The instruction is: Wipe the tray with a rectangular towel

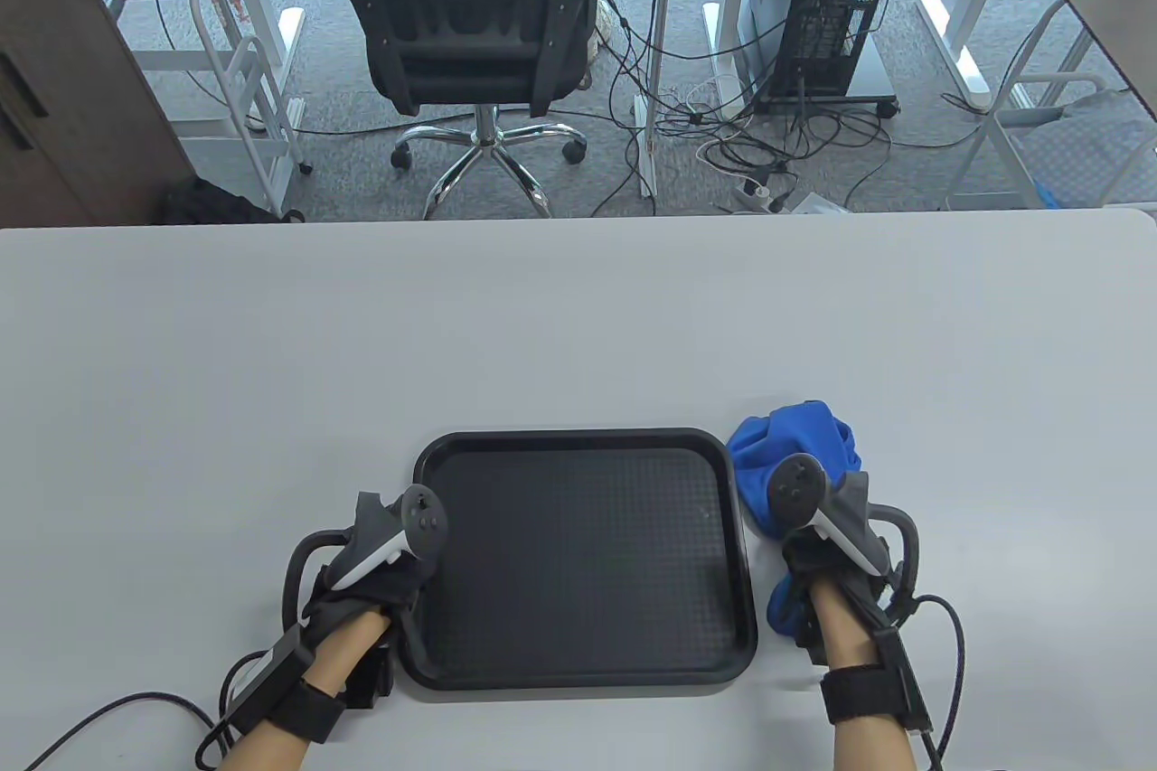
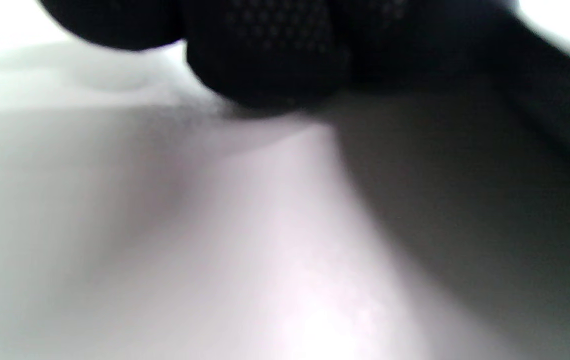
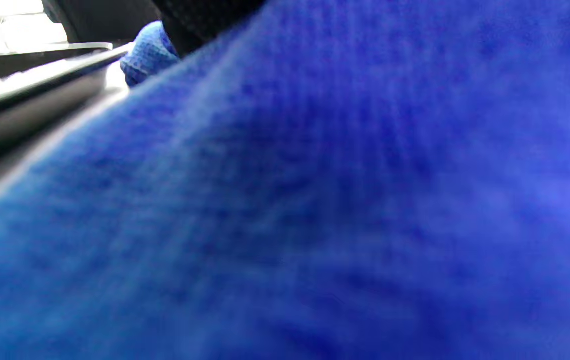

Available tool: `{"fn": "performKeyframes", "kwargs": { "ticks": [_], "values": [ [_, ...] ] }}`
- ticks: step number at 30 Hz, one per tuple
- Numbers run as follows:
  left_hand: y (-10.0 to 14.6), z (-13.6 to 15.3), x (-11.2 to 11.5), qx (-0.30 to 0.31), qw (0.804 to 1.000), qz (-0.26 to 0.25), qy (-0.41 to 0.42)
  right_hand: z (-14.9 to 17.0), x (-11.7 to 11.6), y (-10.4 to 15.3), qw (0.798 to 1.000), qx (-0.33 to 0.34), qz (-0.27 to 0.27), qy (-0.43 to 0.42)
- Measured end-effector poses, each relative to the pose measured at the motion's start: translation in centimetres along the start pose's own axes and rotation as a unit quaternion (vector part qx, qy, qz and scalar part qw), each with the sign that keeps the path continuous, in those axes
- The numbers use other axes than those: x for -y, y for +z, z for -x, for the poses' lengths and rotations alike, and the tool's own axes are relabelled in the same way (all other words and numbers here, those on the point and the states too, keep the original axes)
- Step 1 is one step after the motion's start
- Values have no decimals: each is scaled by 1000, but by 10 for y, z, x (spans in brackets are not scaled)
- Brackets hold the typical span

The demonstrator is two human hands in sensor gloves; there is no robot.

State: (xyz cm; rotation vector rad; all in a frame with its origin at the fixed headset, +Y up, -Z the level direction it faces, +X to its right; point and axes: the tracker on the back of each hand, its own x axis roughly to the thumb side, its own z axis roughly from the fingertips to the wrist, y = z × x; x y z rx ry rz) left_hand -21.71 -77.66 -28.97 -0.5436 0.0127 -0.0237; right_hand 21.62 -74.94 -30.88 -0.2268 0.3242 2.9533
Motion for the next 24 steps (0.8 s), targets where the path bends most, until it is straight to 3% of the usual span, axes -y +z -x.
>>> {"fn": "performKeyframes", "kwargs": {
  "ticks": [5, 14, 20, 24],
  "values": [
    [0, 0, 0, 0, 1000, 1, 0, 8, 30, 9, 994, -11, 65, -86],
    [0, 0, 0, 0, 1000, 2, 0, -5, 82, 41, 952, 35, 201, -230],
    [0, 0, 0, 0, 1000, 2, 0, -43, 84, 58, 932, 114, 244, -244],
    [0, 0, 0, -1, 1000, 2, 2, -69, 68, 61, 935, 165, 242, -202]
  ]
}}
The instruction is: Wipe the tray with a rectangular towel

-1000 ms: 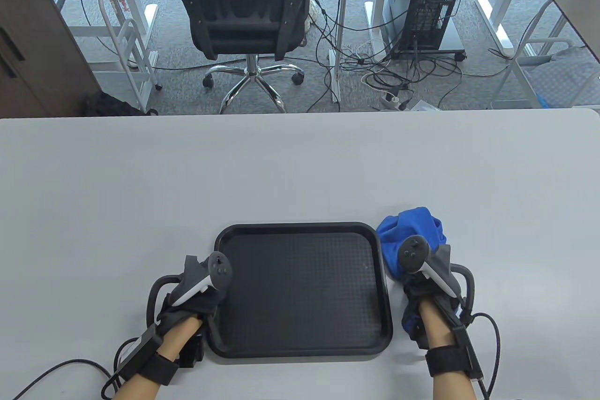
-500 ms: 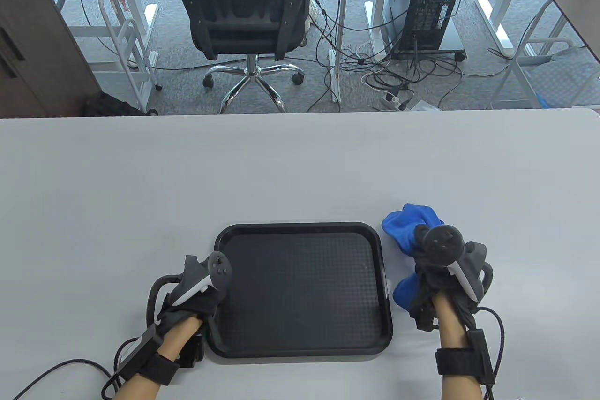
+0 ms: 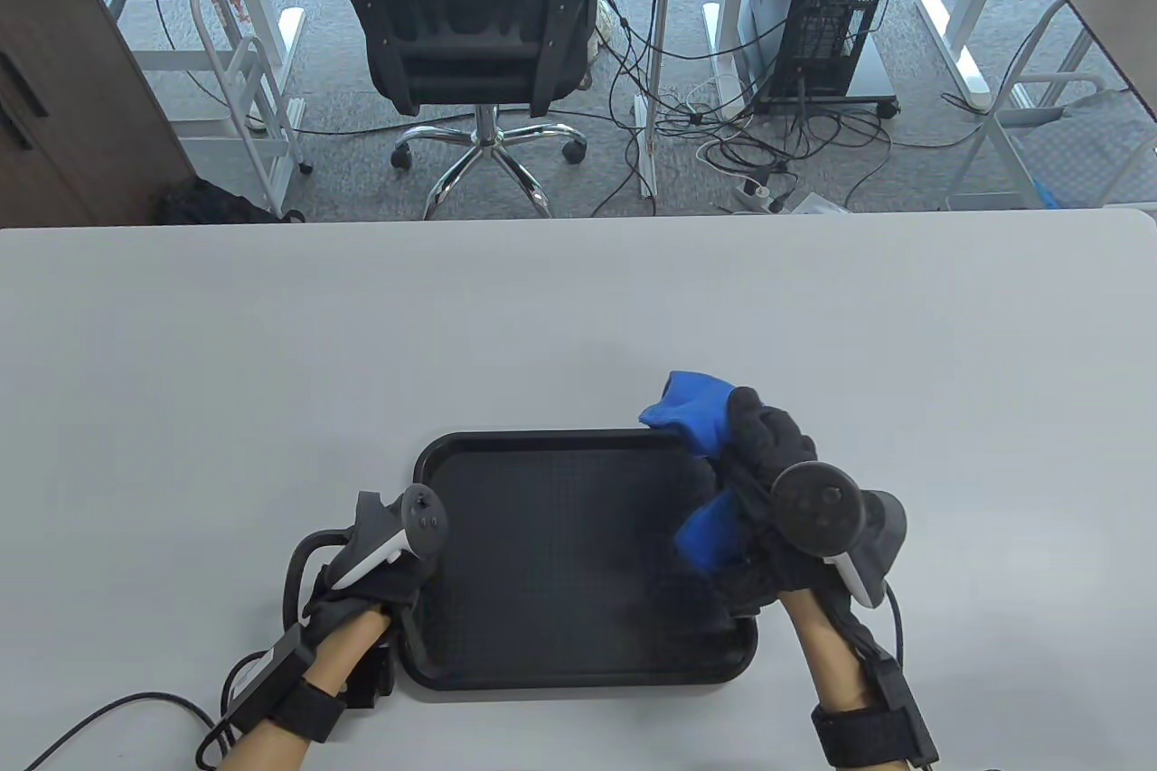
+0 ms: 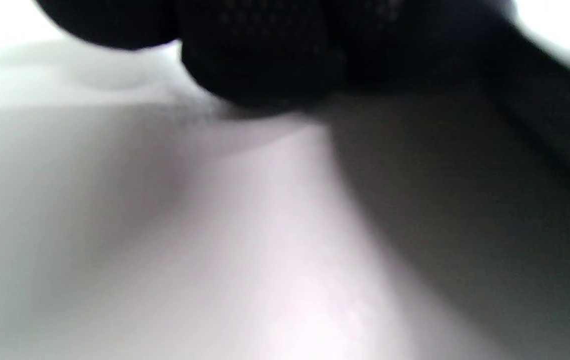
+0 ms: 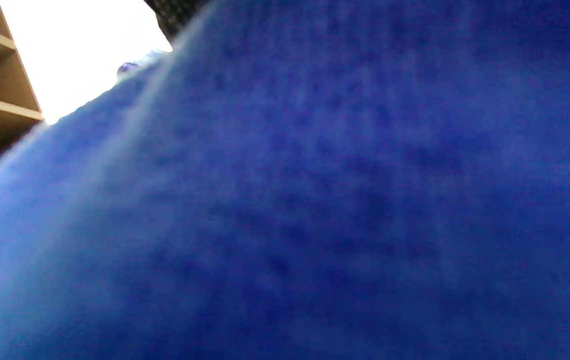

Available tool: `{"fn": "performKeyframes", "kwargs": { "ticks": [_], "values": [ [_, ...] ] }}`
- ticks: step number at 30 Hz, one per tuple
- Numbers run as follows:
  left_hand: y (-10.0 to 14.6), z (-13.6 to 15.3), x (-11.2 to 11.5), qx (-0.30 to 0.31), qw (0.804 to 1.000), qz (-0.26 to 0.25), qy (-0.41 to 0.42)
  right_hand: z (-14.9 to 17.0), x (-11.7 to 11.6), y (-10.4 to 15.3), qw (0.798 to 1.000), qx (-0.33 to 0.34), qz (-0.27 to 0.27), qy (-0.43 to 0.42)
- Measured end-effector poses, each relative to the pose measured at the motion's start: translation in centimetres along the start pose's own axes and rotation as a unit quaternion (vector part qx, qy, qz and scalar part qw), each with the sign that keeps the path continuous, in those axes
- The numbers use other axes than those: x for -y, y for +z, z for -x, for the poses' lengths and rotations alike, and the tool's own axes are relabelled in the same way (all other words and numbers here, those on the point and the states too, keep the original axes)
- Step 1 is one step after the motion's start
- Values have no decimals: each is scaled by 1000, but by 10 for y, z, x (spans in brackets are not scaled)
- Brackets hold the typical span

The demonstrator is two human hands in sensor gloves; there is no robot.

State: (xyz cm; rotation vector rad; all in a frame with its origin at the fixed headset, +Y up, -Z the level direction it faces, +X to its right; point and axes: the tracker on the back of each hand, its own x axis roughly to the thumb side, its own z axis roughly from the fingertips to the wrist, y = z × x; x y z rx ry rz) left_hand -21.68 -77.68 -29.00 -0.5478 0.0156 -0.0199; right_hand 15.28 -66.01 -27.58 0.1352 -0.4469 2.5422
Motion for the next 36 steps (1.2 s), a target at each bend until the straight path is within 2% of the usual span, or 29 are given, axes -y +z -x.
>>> {"fn": "performKeyframes", "kwargs": {
  "ticks": [4, 5, 8, 11, 14, 18, 20, 31, 36],
  "values": [
    [0, 0, 0, 0, 1000, 0, 1, -7, -33, 7, 994, 32, -85, 67],
    [0, 0, 0, 0, 1000, 0, 2, -7, -41, 8, 988, 37, -120, 89],
    [0, 0, 0, 1, 1000, 0, 3, -5, -60, 13, 975, 42, -176, 127],
    [0, 0, 0, 0, 1000, 1, 4, -4, -77, 17, 954, 42, -251, 157],
    [0, 0, 0, 0, 1000, 2, 5, -3, -89, 21, 944, 50, -276, 173],
    [0, 0, 0, 0, 1000, 1, 3, -2, -104, 26, 918, 40, -342, 198],
    [0, 0, 1, 1, 1000, 1, 3, -1, -107, 27, 907, 29, -374, 191],
    [0, 0, 1, 2, 1000, -5, 3, 5, -98, 25, 887, -6, -433, 158],
    [0, 0, 2, 2, 1000, -4, 5, 2, -94, 30, 866, -10, -480, 139]
  ]
}}
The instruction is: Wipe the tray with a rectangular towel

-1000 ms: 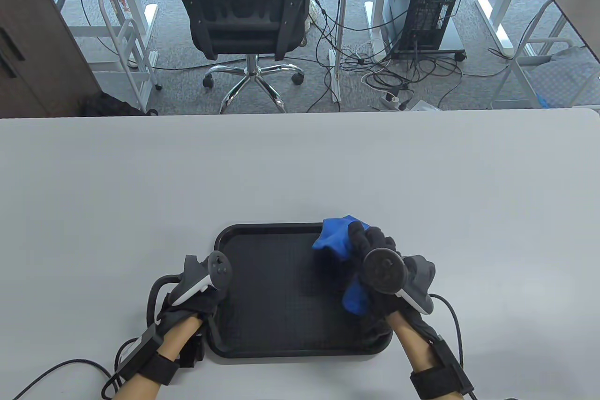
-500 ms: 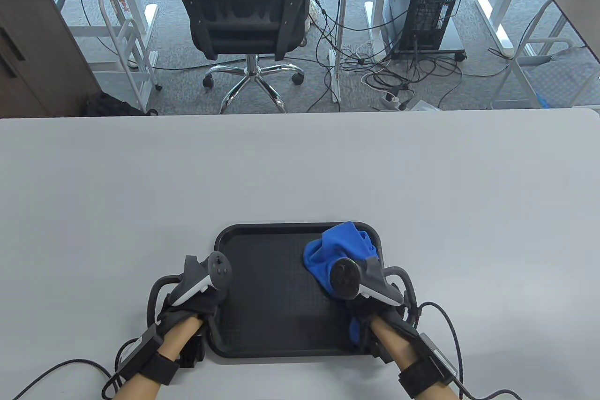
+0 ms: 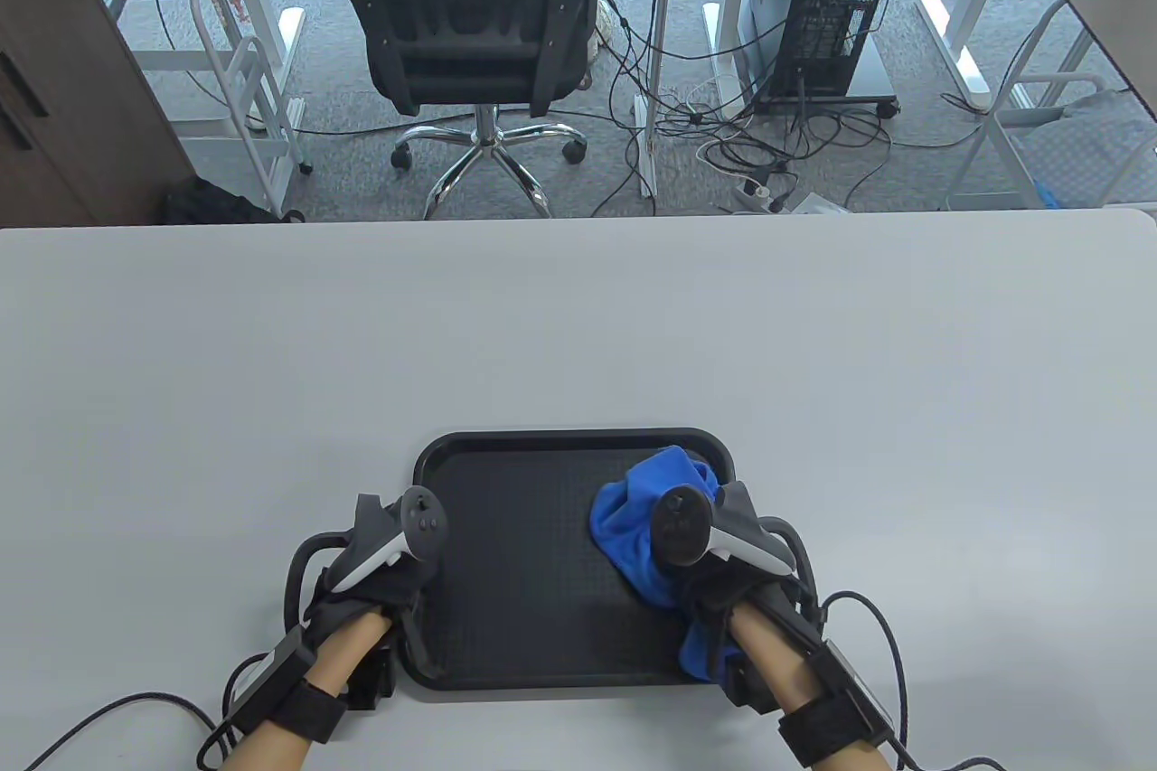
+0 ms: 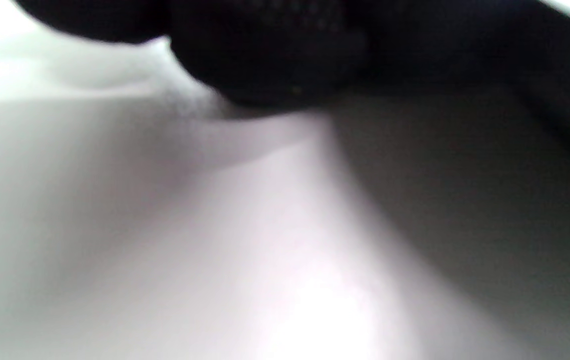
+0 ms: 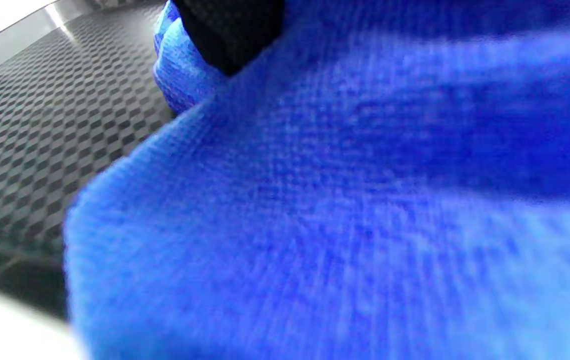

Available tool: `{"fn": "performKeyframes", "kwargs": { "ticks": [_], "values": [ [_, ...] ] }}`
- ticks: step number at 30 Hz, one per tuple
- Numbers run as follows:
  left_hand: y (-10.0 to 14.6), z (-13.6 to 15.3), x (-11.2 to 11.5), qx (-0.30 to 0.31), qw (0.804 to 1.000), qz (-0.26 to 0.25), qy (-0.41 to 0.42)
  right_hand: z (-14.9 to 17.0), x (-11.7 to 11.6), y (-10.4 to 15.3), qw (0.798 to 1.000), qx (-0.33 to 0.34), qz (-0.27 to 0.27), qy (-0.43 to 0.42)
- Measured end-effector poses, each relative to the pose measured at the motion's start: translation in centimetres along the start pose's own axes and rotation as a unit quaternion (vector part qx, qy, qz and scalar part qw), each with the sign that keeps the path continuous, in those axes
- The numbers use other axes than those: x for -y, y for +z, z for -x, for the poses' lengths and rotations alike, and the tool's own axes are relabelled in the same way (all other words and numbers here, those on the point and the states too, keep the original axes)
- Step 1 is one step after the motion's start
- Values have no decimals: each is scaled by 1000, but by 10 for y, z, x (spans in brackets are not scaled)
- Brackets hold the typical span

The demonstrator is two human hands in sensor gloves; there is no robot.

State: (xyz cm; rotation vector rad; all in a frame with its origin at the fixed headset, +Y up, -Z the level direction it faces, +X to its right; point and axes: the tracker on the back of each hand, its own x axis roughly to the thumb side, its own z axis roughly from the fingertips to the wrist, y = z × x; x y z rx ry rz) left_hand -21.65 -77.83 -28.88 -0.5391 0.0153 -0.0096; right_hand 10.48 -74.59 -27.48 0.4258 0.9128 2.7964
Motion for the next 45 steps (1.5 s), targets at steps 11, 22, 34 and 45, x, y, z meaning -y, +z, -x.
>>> {"fn": "performKeyframes", "kwargs": {
  "ticks": [11, 22, 34, 45],
  "values": [
    [1, 0, 0, 0, 1000, 2, 2, -35, -15, 7, 994, 73, -84, 13],
    [0, 0, 0, -1, 1000, 3, 0, -83, -31, 4, 984, 141, -95, 57],
    [0, -1, 0, -5, 1000, 7, -3, -139, -33, -20, 980, 155, -68, 101],
    [0, -1, 0, -11, 1000, 10, -7, -163, -23, -49, 990, 98, -2, 104]
  ]
}}
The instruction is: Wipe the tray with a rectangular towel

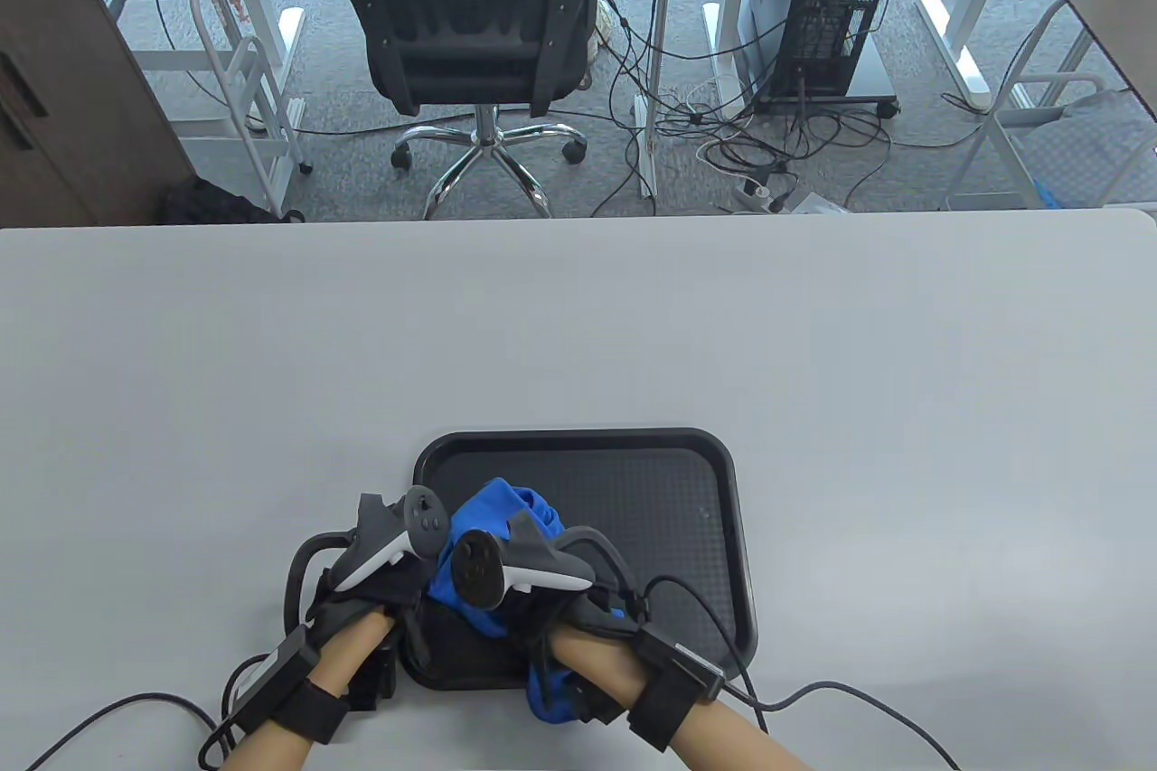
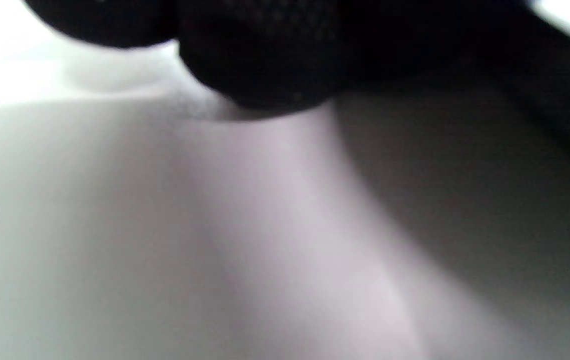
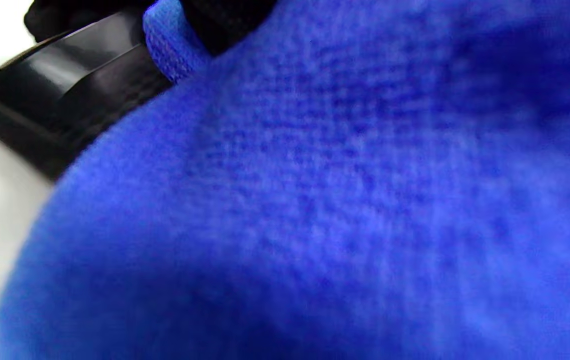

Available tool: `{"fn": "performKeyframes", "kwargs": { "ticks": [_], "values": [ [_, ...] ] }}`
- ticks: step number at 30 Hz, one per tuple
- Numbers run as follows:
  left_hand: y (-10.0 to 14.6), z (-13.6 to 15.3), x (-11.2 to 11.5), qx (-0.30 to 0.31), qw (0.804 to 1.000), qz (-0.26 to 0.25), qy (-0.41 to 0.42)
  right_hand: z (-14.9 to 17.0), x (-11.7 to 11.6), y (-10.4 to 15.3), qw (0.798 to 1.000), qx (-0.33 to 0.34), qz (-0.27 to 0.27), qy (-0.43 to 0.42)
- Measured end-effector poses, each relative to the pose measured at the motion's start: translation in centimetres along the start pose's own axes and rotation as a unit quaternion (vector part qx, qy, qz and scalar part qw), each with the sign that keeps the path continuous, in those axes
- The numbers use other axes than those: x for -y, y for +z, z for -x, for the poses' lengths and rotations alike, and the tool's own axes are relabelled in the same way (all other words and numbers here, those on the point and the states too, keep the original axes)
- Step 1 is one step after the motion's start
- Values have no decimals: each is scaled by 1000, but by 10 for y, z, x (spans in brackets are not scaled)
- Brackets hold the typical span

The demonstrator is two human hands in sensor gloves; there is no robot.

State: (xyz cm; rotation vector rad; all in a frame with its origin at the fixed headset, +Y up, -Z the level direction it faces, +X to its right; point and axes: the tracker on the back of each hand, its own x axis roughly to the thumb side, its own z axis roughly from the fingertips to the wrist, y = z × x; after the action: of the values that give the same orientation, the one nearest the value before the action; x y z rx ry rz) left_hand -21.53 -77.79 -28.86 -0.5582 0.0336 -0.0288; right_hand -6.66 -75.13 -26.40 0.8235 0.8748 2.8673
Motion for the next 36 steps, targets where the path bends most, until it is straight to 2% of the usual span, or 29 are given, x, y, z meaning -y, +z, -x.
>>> {"fn": "performKeyframes", "kwargs": {
  "ticks": [7, 16, 23, 29, 36],
  "values": [
    [0, -1, 0, -1, 1000, 0, -6, 9, 15, -25, 998, -56, 34, 6],
    [0, -3, 1, -2, 1000, -7, -23, 50, 31, -37, 990, -126, 53, -45],
    [1, -4, 1, 0, 1000, -9, -23, 92, 34, -26, 980, -172, 58, -77],
    [1, -5, 2, -2, 1000, -10, -27, 128, 30, -5, 973, -201, 58, -101],
    [1, -6, 2, -5, 999, -14, -34, 154, 21, 21, 966, -216, 43, -132]
  ]
}}
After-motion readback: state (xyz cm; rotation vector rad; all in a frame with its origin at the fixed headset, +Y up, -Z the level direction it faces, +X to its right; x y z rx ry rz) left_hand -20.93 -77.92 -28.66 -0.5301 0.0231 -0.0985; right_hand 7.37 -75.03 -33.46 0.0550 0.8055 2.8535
